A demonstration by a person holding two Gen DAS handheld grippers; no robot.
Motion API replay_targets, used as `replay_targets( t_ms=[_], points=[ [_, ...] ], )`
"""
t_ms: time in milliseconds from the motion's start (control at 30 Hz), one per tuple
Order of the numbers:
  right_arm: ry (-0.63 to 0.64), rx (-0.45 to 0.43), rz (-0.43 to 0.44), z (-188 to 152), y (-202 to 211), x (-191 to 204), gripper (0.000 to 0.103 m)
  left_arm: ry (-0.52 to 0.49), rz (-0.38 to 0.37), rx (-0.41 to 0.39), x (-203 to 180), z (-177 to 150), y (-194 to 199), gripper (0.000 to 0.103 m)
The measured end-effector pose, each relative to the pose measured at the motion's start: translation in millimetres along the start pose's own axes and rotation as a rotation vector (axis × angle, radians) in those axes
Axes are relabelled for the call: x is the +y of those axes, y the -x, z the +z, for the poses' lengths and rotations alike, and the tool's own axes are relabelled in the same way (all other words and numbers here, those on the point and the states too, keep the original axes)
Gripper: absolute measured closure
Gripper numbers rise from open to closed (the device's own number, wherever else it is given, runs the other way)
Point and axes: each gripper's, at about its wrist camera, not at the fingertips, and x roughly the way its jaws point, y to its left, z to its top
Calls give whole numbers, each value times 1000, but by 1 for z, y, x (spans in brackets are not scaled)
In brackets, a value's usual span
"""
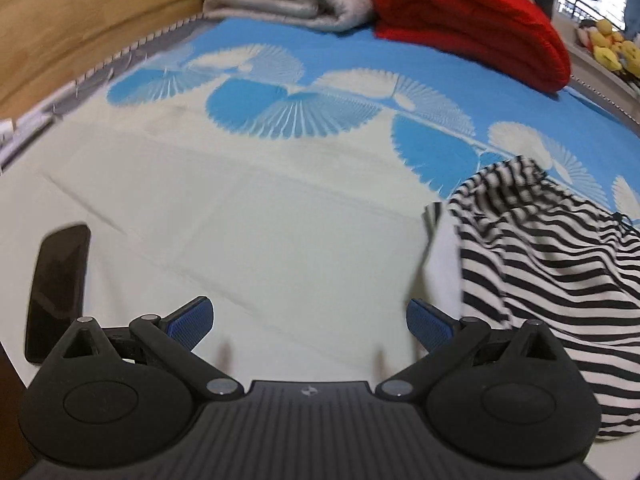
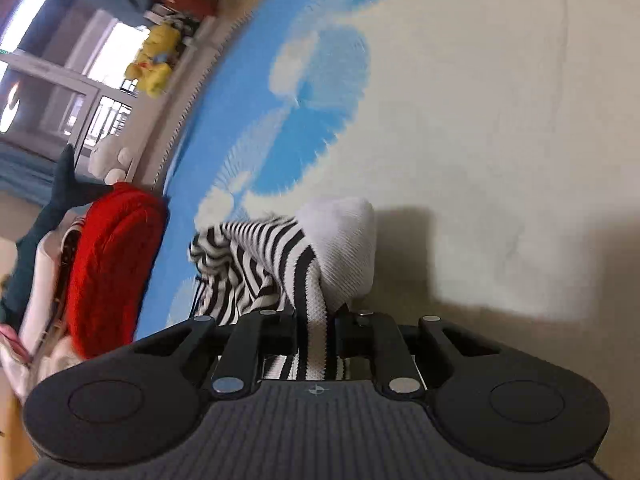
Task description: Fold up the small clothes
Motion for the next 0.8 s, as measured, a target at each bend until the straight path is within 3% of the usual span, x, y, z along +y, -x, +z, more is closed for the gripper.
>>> replay_targets(
  t_ms=[100,200,233,333,433,500,567,667,733,800],
  points=[
    [29,-15,-99,0,-7,-3,88,4,-39,62,3,-2,-8,0],
    [89,-14,-172,-5,-12,-1,88,16,-62,56,5,-1,-6,0],
    [146,-40,-164,-8,-8,11,88,21,-63,49,7,-1,-4,0],
    [486,-154,-133,-33,13,78,88,36,-77,45,8,0,-3,0],
    [885,-235,-47,-100,28,167,88,46,-80,47,10,1,-3,0],
    [1173,-274,42,-173,36,214,88,61,-69,38,16,2,-2,0],
    [1468,-240,156,-259,38,233,87,89,-45,30,24,4,-2,0],
    [1830,-73,271,-367,32,201,87,143,-24,24,41,5,-2,0],
    [1958,41,288,-411,25,168,87,178,-38,34,51,6,-2,0],
    [1980,64,275,-428,19,149,87,192,-55,45,56,5,-2,0]
  ],
)
